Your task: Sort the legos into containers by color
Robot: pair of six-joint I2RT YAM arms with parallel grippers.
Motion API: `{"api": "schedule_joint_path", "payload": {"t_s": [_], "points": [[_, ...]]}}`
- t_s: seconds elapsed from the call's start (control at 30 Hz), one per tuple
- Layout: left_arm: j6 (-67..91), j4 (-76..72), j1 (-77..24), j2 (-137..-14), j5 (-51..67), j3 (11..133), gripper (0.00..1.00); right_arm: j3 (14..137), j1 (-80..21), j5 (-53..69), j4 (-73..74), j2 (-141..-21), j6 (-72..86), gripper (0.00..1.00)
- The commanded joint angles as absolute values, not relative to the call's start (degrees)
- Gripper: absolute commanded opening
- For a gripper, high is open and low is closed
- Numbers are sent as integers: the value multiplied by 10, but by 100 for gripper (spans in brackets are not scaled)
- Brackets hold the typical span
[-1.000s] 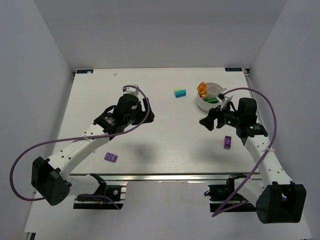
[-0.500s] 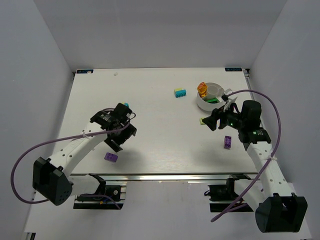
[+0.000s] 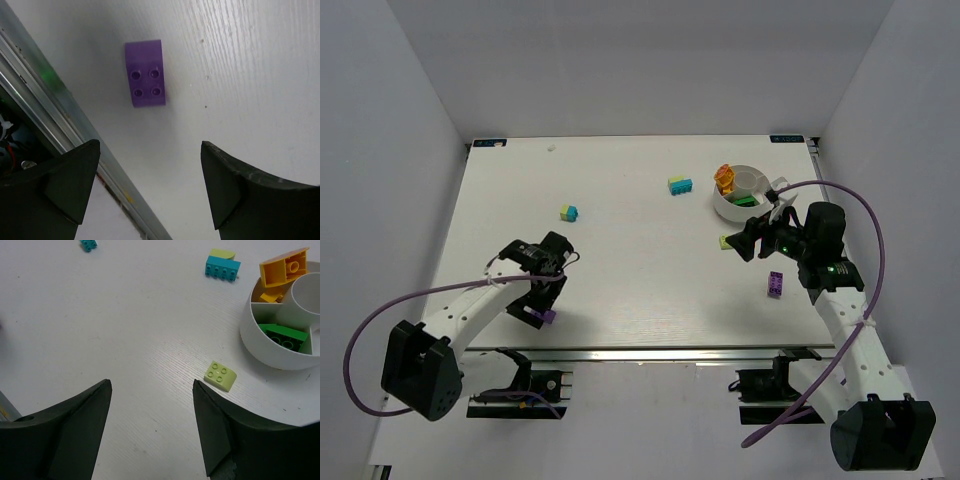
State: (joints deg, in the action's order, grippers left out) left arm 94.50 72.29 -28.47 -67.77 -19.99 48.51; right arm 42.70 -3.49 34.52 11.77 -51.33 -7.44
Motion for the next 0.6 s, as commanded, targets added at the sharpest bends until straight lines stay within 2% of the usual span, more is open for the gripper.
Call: {"api": "schedule_joint_path", "payload": {"t_s": [0.0,0.3,0.57], "points": [[941,687,-262,-685,-236,474,91,428,-33,337,93,-506,-71,72],[876,595,-201,-727,-202,434,91,427,-33,335,91,-512,-75,72],[841,542,-161,-755,-181,403,84,427,-34,326,91,-520,-78,72]]}}
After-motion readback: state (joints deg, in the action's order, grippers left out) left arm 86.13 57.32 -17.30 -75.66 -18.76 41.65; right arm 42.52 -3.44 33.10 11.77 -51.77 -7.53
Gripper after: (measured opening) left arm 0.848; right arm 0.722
